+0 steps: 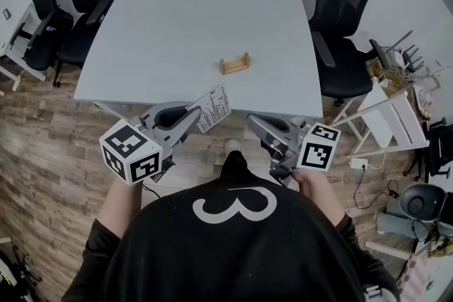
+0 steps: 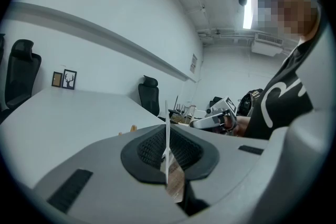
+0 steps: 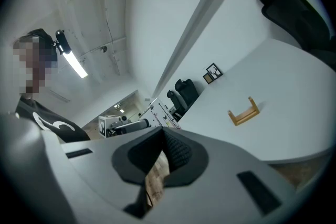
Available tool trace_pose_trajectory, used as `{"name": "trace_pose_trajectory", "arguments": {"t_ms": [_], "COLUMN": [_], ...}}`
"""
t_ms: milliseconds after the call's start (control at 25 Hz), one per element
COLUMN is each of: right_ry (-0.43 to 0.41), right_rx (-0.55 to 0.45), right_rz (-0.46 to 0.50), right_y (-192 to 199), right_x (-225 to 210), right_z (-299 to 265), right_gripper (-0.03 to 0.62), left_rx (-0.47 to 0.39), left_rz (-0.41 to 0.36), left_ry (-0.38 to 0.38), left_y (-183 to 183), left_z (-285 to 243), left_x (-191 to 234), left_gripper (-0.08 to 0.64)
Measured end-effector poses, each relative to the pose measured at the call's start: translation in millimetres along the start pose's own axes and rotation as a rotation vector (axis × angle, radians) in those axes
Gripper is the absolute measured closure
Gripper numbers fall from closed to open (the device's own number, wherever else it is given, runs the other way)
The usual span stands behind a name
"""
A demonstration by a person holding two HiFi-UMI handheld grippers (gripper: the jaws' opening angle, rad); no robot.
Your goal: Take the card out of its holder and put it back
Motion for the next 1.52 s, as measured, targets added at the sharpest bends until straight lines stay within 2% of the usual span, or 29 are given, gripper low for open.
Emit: {"name": "trace_pose_trajectory", "arguments": {"t_ms": [320,1000,1520], "right_ry": [0.018,0.014,0.01], "right_rx": [0.01,0.02,0.033], "right_rz": [-0.013,-0.013,-0.05], "right_y": [3,8,-3], "right_x": [-1,-3,-42], "right_z": [1,3,0], "right_gripper": [0.586,0.586,0.586], "left_rx": [0.005,0.009,0.041], "left_rz": [0.015,0.027,0.039], "left_ry": [0.023,0.012,-0.005], "left_y": [1,2,-15], "left_z": [-3,-6,-46], "left_x": [0,5,31], "left_gripper": [0.535,0.535,0.535]}}
Point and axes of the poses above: the fingertips, and each gripper's own axes: z backward along the fingers, x to its left, y out of its underside, the point moved 1 cm from there along z, backward along the fingers, and after that the axes turned 13 degrees about z, right-handed, at the moved point
